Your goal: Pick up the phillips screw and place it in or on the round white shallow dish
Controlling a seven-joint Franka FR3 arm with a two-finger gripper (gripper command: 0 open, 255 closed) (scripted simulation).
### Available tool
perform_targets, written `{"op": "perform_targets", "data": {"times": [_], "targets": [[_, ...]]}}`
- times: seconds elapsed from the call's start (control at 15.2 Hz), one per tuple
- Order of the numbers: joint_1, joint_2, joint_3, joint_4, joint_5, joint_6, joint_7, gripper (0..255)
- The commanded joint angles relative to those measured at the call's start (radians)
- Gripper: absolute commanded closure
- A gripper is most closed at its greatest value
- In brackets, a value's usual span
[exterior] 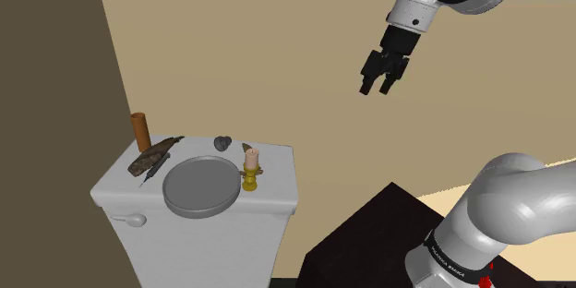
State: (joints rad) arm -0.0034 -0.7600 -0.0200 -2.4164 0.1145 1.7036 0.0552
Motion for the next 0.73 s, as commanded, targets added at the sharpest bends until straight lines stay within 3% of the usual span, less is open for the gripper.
{"op": "perform_targets", "data": {"times": [0.0, 0.66], "targets": [[0.000, 0.000, 0.000, 0.000, 0.000, 0.000, 0.000, 0], [0.046, 0.363, 0.154, 0.158, 0.009, 0.166, 0.140, 0]]}}
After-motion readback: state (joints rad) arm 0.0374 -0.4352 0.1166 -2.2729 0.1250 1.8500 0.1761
